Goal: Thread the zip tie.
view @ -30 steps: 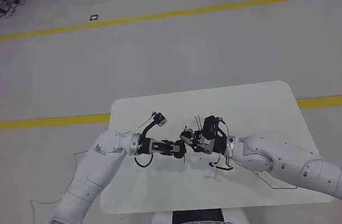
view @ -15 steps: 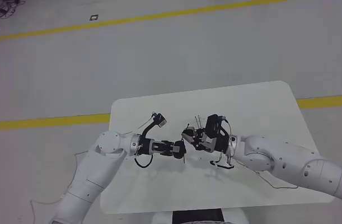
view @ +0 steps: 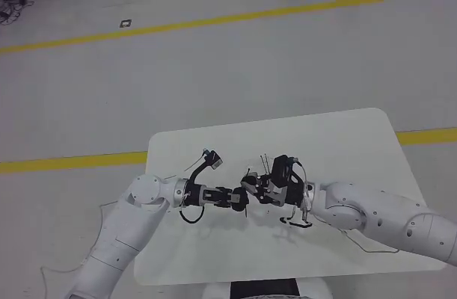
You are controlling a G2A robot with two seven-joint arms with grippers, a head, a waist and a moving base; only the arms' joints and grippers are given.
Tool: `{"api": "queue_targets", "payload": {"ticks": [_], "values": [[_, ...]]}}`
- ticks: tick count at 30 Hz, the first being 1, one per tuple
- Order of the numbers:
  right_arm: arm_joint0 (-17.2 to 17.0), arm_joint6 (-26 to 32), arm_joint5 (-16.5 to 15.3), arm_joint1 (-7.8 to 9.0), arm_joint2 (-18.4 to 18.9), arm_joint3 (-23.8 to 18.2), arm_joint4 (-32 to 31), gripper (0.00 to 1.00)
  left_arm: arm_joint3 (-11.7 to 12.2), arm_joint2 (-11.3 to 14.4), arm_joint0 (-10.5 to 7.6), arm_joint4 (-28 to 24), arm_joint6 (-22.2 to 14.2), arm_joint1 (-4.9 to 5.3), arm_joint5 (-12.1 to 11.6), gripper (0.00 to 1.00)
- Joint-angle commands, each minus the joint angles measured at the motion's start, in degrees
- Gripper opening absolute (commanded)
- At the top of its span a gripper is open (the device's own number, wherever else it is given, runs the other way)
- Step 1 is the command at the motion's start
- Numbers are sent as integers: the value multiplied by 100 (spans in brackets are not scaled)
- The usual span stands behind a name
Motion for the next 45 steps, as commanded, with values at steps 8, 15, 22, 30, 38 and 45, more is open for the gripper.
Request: {"api": "queue_targets", "payload": {"ticks": [8,15,22,30,38,45], "values": [[20,-35,0,17,0,28,5,43,17,-9,-1,9,-17,1,0,0],[41,-192,0,63,0,59,-63,49,30,-9,2,11,15,7,0,0],[27,-337,0,125,7,98,-145,60,12,-18,24,12,38,15,0,0],[-100,-523,0,245,107,152,-245,58,-5,-27,33,2,45,21,0,0],[-225,-524,0,347,257,128,-281,59,0,-16,30,-24,42,17,0,0],[-363,-591,0,431,417,110,-426,61,4,-51,40,-90,26,20,0,0]]}}
